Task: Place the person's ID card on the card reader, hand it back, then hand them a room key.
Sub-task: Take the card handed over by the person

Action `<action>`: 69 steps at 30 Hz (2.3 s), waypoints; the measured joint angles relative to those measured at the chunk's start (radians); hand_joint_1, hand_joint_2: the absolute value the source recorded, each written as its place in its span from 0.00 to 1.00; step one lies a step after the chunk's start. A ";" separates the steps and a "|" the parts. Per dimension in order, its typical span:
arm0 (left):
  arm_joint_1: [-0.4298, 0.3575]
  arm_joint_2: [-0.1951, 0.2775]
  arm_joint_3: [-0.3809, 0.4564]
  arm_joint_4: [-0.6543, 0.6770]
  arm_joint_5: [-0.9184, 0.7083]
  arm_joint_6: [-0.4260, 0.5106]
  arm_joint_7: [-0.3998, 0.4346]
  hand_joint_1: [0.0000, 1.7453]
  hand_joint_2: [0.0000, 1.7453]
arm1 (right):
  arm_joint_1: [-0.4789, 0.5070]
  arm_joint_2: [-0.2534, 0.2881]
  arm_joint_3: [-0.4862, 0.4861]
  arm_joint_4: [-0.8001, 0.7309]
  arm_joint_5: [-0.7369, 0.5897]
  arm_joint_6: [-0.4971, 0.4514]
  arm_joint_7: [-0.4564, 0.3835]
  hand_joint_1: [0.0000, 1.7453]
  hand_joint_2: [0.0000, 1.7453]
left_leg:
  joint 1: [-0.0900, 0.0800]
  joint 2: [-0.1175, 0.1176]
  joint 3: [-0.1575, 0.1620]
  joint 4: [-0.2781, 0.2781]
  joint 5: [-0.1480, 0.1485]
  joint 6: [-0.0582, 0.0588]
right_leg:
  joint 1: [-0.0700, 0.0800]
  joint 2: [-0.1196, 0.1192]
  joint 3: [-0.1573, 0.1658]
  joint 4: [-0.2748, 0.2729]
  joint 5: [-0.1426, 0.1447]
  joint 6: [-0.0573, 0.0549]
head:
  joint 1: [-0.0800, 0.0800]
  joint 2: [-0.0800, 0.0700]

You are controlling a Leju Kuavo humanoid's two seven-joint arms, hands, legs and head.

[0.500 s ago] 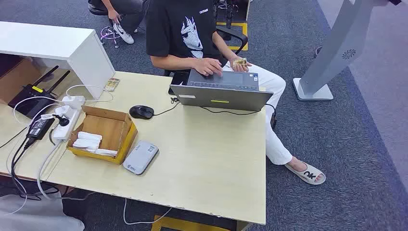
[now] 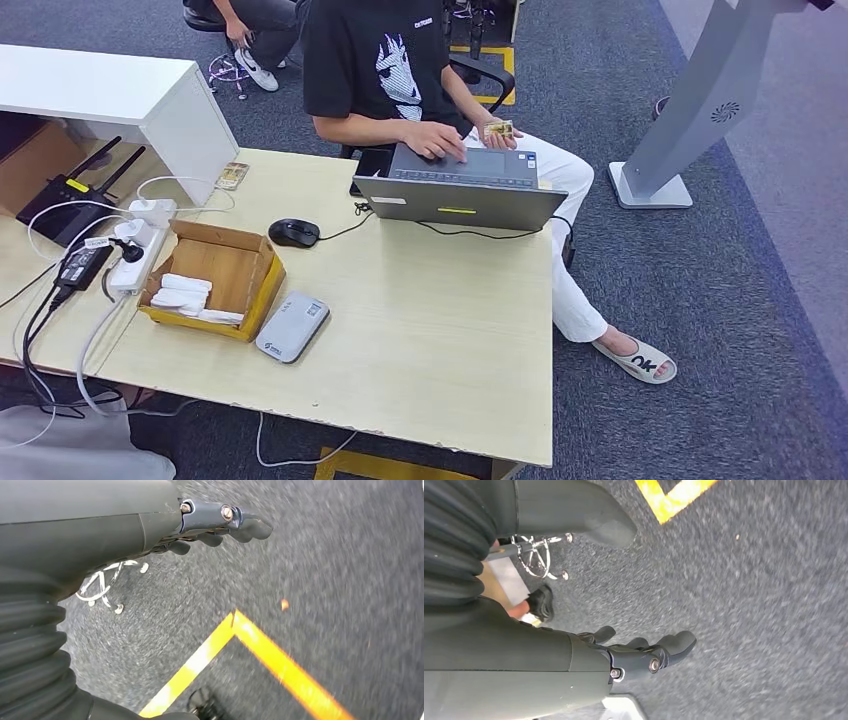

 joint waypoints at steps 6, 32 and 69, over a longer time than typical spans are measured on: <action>-0.010 -0.019 0.130 -0.087 0.008 0.041 -0.079 0.00 1.00 | 0.000 0.015 -0.108 -0.013 0.068 -0.018 0.003 0.00 1.00 | 0.000 0.000 0.000 0.000 0.000 0.000 | 0.000 0.000 0.000 0.000 0.000 0.000 | 0.000 0.000; 0.011 -0.114 0.332 -0.841 0.264 -0.165 -0.370 0.00 1.00 | -0.009 0.083 -0.431 -0.077 0.301 -0.018 -0.042 0.00 1.00 | 0.000 0.000 0.000 0.000 0.000 0.000 | 0.000 0.000 0.001 0.000 0.000 0.000 | 0.000 0.000; -0.104 0.123 -0.246 -1.380 -0.114 -0.393 -0.152 0.00 1.00 | -0.030 0.114 -0.634 -0.077 0.612 0.060 -0.009 0.00 1.00 | 0.000 0.001 0.001 0.000 0.003 -0.002 | 0.000 0.001 -0.003 0.000 0.002 -0.002 | 0.000 0.000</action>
